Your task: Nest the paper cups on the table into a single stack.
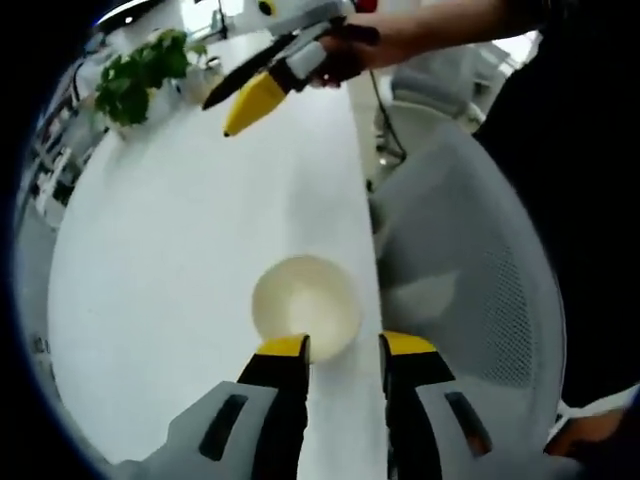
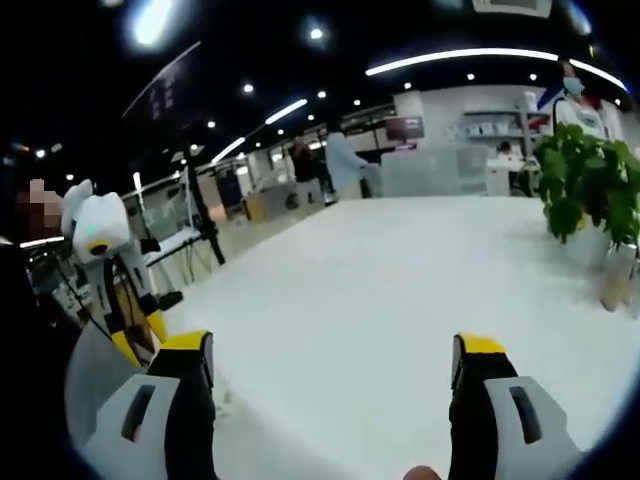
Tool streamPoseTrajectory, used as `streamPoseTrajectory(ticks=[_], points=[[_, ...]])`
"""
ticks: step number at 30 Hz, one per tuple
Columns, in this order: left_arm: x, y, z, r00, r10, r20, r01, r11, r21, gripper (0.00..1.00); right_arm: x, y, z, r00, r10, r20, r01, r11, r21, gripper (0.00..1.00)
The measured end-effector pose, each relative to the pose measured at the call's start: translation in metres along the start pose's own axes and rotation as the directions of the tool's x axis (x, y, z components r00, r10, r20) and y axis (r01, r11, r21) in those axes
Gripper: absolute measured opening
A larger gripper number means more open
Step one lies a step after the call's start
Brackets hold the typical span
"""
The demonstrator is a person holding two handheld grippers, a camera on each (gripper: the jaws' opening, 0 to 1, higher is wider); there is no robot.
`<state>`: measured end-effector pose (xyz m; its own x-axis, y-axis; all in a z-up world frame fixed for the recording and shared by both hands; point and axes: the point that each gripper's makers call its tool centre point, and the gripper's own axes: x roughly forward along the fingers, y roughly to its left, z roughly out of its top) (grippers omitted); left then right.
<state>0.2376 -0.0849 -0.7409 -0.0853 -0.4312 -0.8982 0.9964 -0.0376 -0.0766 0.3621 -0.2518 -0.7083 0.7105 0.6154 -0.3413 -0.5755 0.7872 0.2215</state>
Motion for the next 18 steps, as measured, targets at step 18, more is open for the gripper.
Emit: streamPoseTrajectory(ticks=[18], points=[[-0.041,0.03,0.029,0.914,0.186,0.362,-0.063,0.943,-0.326,0.35,0.008,-0.001,0.003,0.999,0.013,-0.037,-0.014,1.0,-0.019,0.98]])
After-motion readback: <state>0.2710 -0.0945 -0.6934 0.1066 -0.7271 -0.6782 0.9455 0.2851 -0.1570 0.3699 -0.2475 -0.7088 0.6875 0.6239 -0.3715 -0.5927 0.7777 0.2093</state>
